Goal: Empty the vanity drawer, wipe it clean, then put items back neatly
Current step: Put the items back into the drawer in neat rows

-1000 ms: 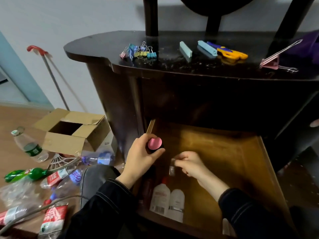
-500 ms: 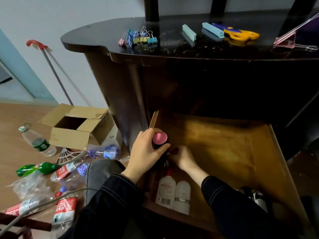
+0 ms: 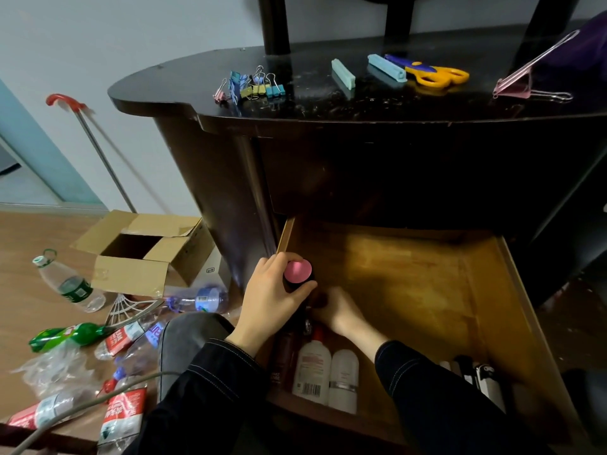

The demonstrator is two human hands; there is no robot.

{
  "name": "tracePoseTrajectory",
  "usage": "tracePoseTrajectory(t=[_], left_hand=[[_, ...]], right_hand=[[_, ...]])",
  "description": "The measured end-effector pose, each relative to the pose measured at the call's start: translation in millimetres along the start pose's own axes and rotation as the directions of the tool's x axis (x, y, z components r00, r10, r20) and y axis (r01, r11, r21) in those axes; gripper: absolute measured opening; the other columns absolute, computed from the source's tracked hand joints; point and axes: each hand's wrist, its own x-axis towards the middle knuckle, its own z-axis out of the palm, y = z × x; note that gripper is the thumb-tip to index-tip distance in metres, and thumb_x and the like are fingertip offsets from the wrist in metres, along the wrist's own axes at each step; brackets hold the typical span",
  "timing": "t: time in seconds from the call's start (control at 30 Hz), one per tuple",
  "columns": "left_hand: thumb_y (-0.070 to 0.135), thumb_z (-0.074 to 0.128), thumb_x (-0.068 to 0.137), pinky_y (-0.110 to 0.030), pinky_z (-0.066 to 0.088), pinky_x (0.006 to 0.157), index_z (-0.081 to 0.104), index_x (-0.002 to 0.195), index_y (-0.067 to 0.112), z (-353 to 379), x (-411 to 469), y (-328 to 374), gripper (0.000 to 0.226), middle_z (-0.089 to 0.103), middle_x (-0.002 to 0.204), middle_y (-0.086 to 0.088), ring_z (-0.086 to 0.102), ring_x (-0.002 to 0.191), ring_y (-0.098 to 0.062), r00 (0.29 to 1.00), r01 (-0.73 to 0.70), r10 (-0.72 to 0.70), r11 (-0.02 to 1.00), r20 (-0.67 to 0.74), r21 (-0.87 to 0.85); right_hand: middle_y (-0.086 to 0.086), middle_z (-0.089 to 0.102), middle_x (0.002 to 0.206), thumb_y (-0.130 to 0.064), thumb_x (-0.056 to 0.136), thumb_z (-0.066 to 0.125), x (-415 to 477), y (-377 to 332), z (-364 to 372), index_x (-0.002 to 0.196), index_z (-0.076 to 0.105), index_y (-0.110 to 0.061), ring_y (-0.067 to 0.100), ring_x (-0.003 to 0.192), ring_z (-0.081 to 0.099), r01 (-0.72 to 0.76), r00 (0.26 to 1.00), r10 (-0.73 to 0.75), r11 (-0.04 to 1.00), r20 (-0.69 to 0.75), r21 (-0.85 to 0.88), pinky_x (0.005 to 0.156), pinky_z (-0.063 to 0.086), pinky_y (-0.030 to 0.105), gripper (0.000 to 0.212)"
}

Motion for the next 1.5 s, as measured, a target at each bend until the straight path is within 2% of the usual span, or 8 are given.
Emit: tracePoseTrajectory(t=[0.37,0.57,0.67,0.87,1.0,1.13,1.3,1.5], left_hand=[[0.045,0.077,0.080,-0.028,0.045,0.077,0.059,0.109,0.029,-1,-1,0,0.038,0.059,0.106,0.020,0.050,0.095,-0.010,1.000,-0.009,0.009,1.000,0.009,-0.001],[0.042,0.079,0.080,-0.034,0.047,0.081,0.060,0.110,0.025,-2,-1,1,0.040,0.061,0.109,0.017,0.052,0.098,-0.014,1.000,-0.011,0.012,1.000,0.012,-0.009],[0.042,0.080,0.080,-0.035,0.047,0.080,0.060,0.110,0.025,-1,0,0,0.039,0.061,0.109,0.017,0.052,0.097,-0.014,1.000,-0.010,0.010,1.000,0.011,-0.015],[0.043,0.079,0.079,-0.033,0.047,0.081,0.059,0.110,0.028,-1,0,-1,0.039,0.061,0.108,0.019,0.051,0.097,-0.013,1.000,-0.015,0.015,1.000,0.016,-0.022],[0.046,0.078,0.079,-0.029,0.046,0.081,0.059,0.113,0.028,-1,-1,-2,0.043,0.060,0.110,0.019,0.050,0.098,-0.011,0.999,-0.035,0.035,0.999,0.030,0.001],[0.051,0.077,0.079,-0.026,0.046,0.083,0.058,0.118,0.026,-1,-3,0,0.050,0.062,0.114,0.015,0.057,0.100,-0.010,0.992,-0.109,0.107,0.993,0.064,0.037],[0.052,0.075,0.080,-0.026,0.050,0.092,0.051,0.132,0.022,14,-6,21,0.064,0.060,0.126,0.010,0.061,0.113,-0.010,0.940,-0.224,0.234,0.972,0.249,-0.071],[0.055,0.074,0.081,-0.037,0.055,0.084,0.042,0.140,0.019,55,-4,64,0.077,0.061,0.130,0.000,0.065,0.108,-0.020,0.825,-0.330,0.333,0.940,0.457,-0.089]], right_hand=[[0.006,0.071,0.084,-0.026,0.091,0.067,-5,2,1,0.089,0.069,-0.014,0.026,0.076,0.069,0.020,0.996,-0.008,0.988,0.084,-0.154,0.064,0.055,0.040,0.012],[-0.002,0.060,0.081,-0.030,0.092,0.064,-9,8,-16,0.085,0.052,-0.024,0.017,0.066,0.058,-0.014,0.999,0.007,0.973,-0.032,-0.231,0.054,0.044,0.034,0.016],[-0.005,0.057,0.090,-0.037,0.090,0.068,-15,13,-20,0.096,0.050,-0.023,0.015,0.074,0.057,-0.021,0.996,0.051,0.939,0.078,-0.342,0.056,0.042,0.029,0.024],[-0.006,0.059,0.104,-0.026,0.089,0.075,-16,12,-11,0.119,0.057,-0.023,0.013,0.087,0.061,-0.009,0.991,0.034,0.982,0.131,-0.187,0.065,0.050,0.027,0.036],[-0.002,0.069,0.094,-0.028,0.091,0.071,-18,15,-12,0.100,0.066,-0.024,0.017,0.084,0.068,0.007,0.988,0.015,0.990,0.155,-0.140,0.076,0.060,0.040,0.011],[-0.006,0.071,0.089,-0.034,0.099,0.061,-25,9,-33,0.093,0.064,-0.033,0.005,0.071,0.066,-0.004,1.000,0.004,1.000,0.015,0.006,0.060,0.051,0.025,0.007],[-0.001,0.075,0.103,-0.045,0.095,0.066,-69,8,-74,0.110,0.071,-0.030,0.015,0.076,0.071,-0.042,0.995,0.083,0.831,-0.049,0.555,0.058,0.053,0.026,0.021],[0.009,0.075,0.111,-0.015,0.094,0.070,-112,22,-107,0.118,0.064,-0.012,0.022,0.088,0.073,-0.122,0.991,0.131,0.844,0.019,0.522,0.065,0.056,0.031,0.025]])
